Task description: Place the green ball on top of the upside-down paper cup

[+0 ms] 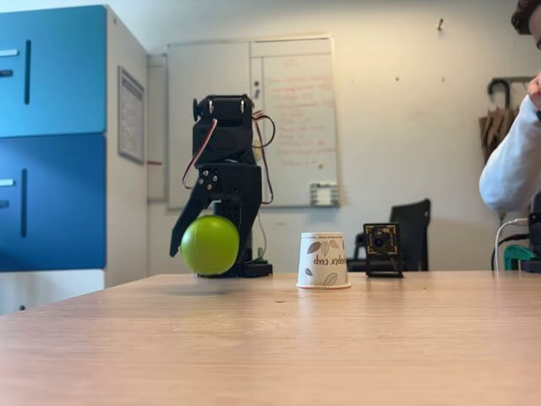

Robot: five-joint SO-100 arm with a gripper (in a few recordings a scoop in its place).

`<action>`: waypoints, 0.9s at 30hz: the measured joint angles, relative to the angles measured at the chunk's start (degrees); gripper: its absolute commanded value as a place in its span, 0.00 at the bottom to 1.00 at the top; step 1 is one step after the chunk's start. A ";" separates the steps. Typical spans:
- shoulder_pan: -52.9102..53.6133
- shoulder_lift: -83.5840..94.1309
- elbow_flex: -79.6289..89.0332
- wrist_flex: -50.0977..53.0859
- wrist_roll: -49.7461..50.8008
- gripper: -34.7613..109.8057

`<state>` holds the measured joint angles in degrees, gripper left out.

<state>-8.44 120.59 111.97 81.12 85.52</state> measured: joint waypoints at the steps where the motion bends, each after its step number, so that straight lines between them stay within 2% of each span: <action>1: -0.79 0.70 -1.41 0.44 0.00 0.47; 13: -15.21 6.24 -12.83 1.05 1.41 0.47; 27: -27.33 8.88 -13.27 7.21 1.85 0.47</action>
<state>-35.77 129.46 98.70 88.33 87.36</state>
